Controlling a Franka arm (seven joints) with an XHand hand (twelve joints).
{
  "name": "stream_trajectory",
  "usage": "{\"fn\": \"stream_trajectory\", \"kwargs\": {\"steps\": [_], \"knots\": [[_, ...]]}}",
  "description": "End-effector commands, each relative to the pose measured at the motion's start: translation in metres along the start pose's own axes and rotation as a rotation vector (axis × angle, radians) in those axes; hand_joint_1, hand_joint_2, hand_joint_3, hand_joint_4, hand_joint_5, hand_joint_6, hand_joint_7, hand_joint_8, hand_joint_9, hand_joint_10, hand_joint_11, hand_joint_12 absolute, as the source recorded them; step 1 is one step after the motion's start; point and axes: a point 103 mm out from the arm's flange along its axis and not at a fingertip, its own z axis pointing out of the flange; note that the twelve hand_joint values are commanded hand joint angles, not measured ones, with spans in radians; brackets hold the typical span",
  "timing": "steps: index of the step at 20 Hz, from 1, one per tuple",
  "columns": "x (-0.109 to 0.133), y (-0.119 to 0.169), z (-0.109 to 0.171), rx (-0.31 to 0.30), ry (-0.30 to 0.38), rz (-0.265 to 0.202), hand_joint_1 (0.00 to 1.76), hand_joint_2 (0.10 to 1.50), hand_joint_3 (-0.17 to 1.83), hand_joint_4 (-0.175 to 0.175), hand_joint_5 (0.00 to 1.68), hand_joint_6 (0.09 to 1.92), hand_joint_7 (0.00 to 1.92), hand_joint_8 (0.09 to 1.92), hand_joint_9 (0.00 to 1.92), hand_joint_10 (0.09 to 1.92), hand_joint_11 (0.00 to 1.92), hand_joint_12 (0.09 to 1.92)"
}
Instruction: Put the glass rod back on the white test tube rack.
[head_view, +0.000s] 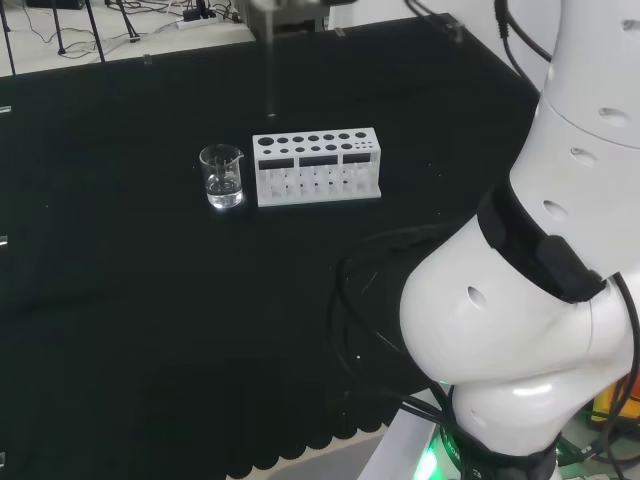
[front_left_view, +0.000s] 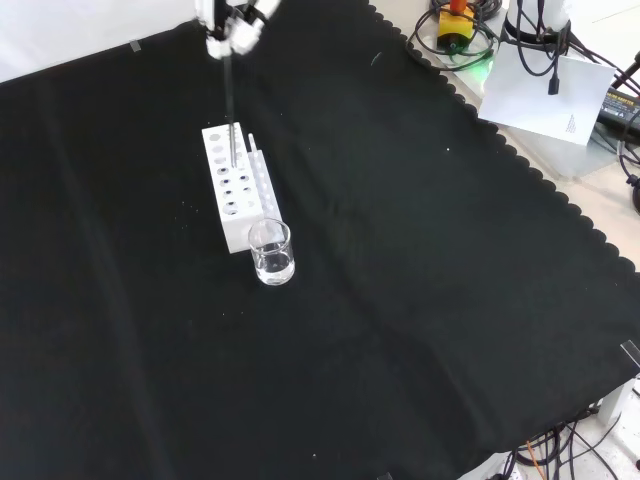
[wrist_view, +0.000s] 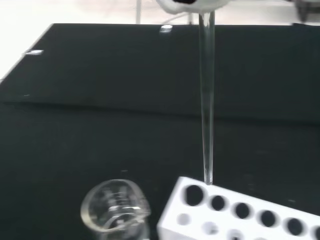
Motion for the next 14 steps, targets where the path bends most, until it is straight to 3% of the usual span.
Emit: {"fn": "stream_trajectory", "kwargs": {"steps": [1,14], "knots": [[-0.038,0.0,0.008,0.015,-0.004,0.056,1.32,1.07,-0.17,-0.175,1.4,0.09,1.27,0.83,1.61,0.73,1.6,0.62],[-0.033,0.014,0.021,0.032,-0.008,0.055,1.32,1.07,-0.17,-0.175,1.4,0.09,1.27,0.83,1.61,0.73,1.6,0.62]]}}
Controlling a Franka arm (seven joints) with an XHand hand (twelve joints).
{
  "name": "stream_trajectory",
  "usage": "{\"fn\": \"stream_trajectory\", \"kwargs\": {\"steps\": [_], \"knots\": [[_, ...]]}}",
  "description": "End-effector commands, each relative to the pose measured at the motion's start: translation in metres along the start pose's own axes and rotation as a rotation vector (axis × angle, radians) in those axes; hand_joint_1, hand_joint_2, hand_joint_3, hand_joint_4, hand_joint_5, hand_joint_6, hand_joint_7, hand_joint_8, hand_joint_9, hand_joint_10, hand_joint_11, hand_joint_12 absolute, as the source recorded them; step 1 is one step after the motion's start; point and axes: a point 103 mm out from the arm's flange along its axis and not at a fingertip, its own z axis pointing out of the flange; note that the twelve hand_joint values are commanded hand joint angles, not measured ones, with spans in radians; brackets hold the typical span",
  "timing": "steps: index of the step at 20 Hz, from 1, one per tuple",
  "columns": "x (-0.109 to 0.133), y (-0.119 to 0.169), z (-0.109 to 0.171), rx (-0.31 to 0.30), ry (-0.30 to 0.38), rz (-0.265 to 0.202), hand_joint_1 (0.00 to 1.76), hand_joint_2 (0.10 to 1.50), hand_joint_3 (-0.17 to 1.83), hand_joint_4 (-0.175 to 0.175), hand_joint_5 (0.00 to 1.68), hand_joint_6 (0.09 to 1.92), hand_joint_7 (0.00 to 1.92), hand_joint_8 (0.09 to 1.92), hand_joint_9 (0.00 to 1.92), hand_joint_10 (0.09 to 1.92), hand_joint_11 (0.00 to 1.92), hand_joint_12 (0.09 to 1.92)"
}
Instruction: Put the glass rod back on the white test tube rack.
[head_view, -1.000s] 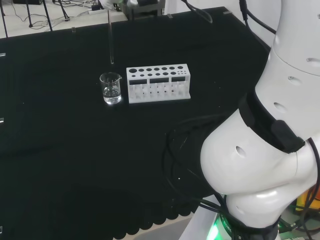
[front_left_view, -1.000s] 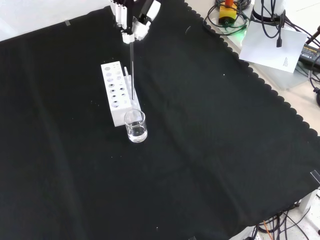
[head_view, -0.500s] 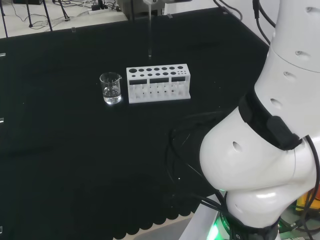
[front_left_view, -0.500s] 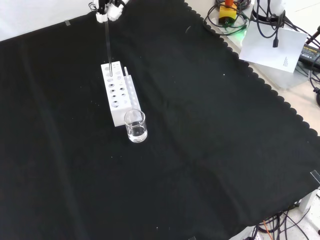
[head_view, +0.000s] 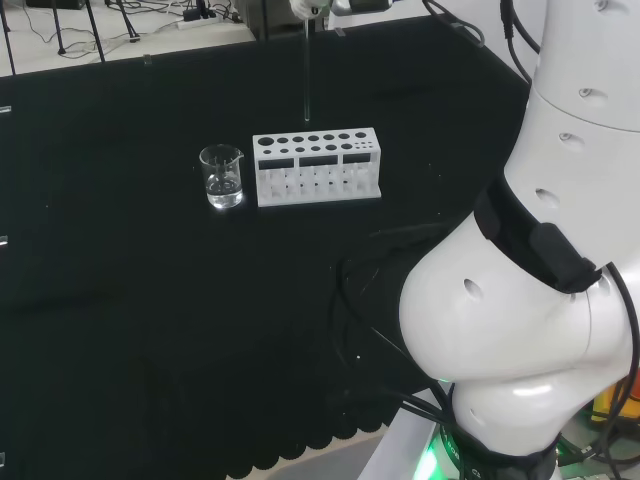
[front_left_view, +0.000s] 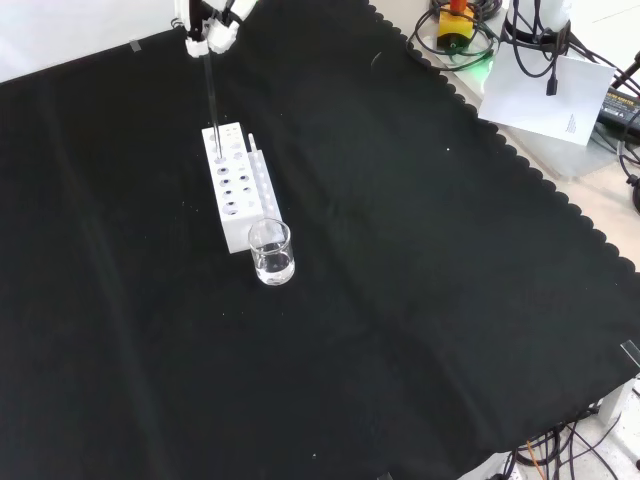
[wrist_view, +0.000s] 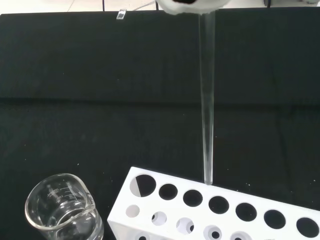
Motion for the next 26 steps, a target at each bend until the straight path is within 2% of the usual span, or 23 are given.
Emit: {"fn": "stream_trajectory", "kwargs": {"steps": [1,8,26], "knots": [[0.01,0.004,0.001,0.001,-0.003,-0.012,1.32,1.07,-0.17,-0.175,1.4,0.09,1.27,0.83,1.61,0.73,1.6,0.62],[0.027,0.006,0.005,0.008,-0.01,-0.038,1.32,1.07,-0.17,-0.175,1.4,0.09,1.28,0.83,1.61,0.73,1.59,0.62],[0.043,0.022,0.023,0.026,-0.004,-0.061,1.32,1.07,-0.17,-0.175,1.4,0.09,1.28,0.83,1.61,0.73,1.59,0.62]]}}
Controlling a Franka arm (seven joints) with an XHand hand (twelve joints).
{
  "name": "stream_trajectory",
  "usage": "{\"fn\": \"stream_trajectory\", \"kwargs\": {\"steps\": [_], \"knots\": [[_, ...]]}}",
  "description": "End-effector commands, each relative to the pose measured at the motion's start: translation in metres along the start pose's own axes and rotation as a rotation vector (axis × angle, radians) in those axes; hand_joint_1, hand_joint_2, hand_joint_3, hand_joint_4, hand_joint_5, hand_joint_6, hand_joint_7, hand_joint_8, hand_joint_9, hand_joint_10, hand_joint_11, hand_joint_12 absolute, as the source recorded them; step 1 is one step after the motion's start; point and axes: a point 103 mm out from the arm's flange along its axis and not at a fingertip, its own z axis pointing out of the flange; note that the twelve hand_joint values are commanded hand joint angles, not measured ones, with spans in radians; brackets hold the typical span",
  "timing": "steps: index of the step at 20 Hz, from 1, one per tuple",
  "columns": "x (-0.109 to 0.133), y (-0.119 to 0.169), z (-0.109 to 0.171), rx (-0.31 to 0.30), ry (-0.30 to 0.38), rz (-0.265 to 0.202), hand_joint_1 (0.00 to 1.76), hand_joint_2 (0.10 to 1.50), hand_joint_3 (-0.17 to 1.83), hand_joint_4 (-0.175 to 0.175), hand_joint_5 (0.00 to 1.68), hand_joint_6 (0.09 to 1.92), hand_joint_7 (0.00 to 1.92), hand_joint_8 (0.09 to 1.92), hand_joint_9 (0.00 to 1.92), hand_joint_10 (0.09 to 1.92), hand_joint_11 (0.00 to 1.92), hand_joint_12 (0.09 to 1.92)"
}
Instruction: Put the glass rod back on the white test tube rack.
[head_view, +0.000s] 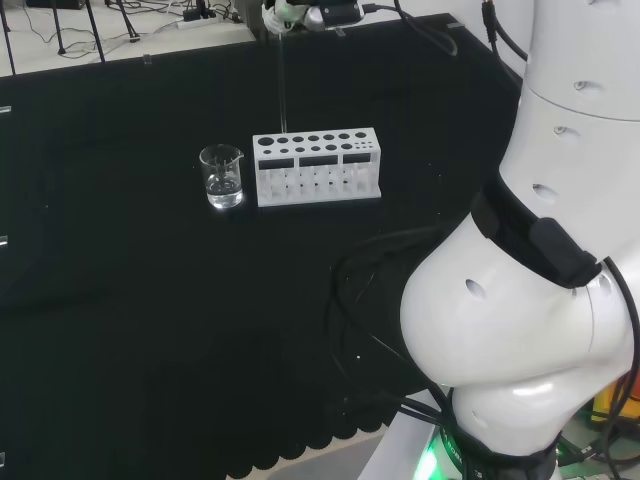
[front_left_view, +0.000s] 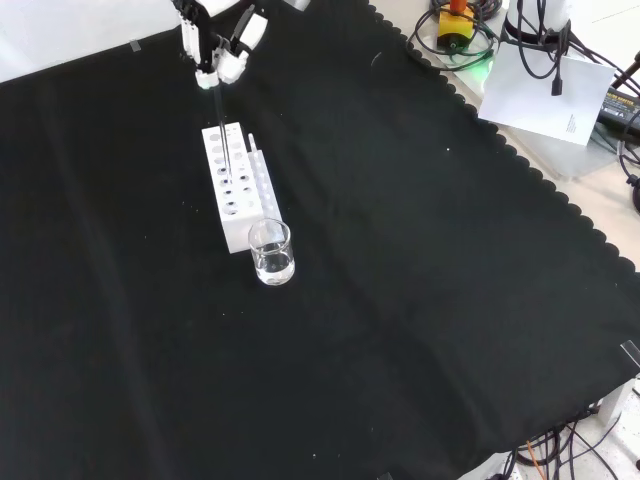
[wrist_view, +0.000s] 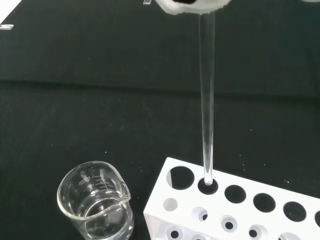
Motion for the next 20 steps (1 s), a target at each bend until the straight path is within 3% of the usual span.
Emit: {"fn": "stream_trajectory", "kwargs": {"steps": [1,15,20], "knots": [[0.005,0.008,0.004,0.001,0.003,-0.007,1.32,1.07,-0.17,-0.175,1.4,0.09,1.28,0.83,1.61,0.73,1.59,0.62],[-0.008,0.015,0.006,0.007,0.009,0.01,1.32,1.07,-0.17,-0.175,1.4,0.09,1.28,0.83,1.61,0.73,1.59,0.62],[-0.001,0.01,0.004,0.005,0.012,-0.001,1.32,1.07,-0.17,-0.175,1.4,0.09,1.28,0.82,1.61,0.73,1.6,0.62]]}}
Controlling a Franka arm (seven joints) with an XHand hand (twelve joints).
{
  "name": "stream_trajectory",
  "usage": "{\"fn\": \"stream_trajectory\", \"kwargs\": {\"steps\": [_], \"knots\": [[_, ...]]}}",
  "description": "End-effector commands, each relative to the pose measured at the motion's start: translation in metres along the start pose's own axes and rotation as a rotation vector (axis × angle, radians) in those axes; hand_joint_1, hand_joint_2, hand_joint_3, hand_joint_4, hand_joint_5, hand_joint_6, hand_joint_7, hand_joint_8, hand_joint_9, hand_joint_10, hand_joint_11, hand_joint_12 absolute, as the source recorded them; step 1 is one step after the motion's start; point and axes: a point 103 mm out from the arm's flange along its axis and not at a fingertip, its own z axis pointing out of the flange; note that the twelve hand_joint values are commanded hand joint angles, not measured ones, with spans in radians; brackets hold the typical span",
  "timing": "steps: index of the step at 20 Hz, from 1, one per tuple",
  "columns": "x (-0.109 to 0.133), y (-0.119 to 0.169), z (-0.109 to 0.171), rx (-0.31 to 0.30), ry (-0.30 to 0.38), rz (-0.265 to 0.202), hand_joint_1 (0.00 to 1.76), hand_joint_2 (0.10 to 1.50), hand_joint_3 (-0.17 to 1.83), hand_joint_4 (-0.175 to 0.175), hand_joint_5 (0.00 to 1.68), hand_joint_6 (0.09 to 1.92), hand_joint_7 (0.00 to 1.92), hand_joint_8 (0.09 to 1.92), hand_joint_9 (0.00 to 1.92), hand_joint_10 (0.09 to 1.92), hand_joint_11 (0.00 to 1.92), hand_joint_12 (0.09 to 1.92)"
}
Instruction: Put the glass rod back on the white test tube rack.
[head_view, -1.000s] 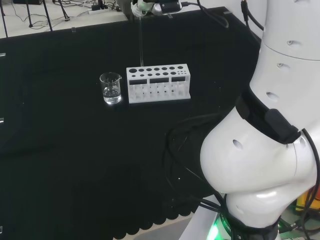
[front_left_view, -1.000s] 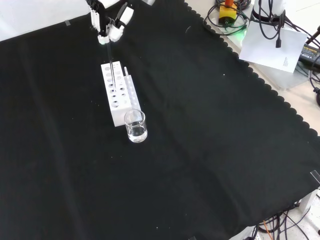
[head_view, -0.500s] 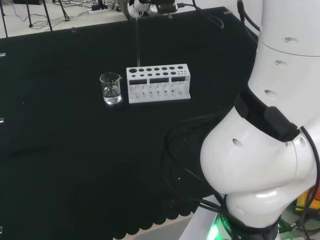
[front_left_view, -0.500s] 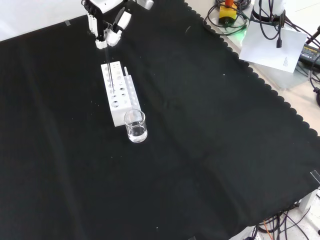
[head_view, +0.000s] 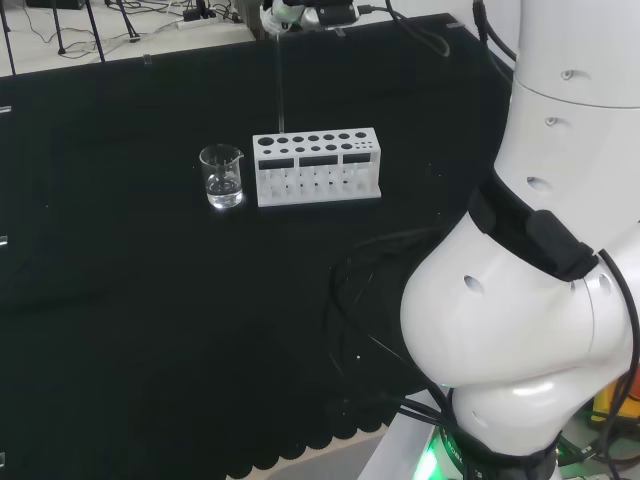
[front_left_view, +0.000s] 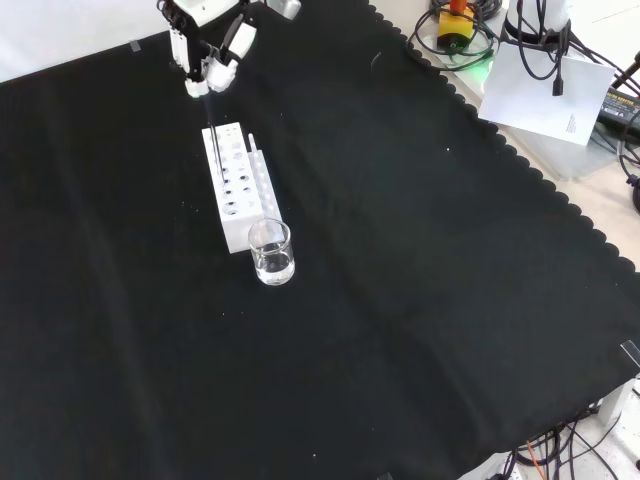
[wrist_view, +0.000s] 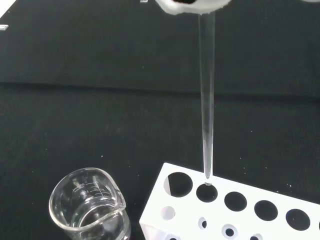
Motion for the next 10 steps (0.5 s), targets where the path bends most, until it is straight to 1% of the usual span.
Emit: {"fn": "stream_trajectory", "kwargs": {"steps": [1,5,10], "knots": [[0.006,-0.005,0.0,0.0,0.002,-0.009,1.32,1.07,-0.17,-0.175,1.4,0.09,1.28,0.82,1.61,0.73,1.6,0.62],[0.007,-0.003,0.007,0.007,-0.003,-0.011,1.32,1.07,-0.17,-0.175,1.4,0.09,1.28,0.82,1.61,0.73,1.6,0.62],[-0.003,0.005,0.01,0.011,-0.004,-0.004,1.32,1.07,-0.17,-0.175,1.4,0.09,1.28,0.82,1.61,0.73,1.6,0.62]]}}
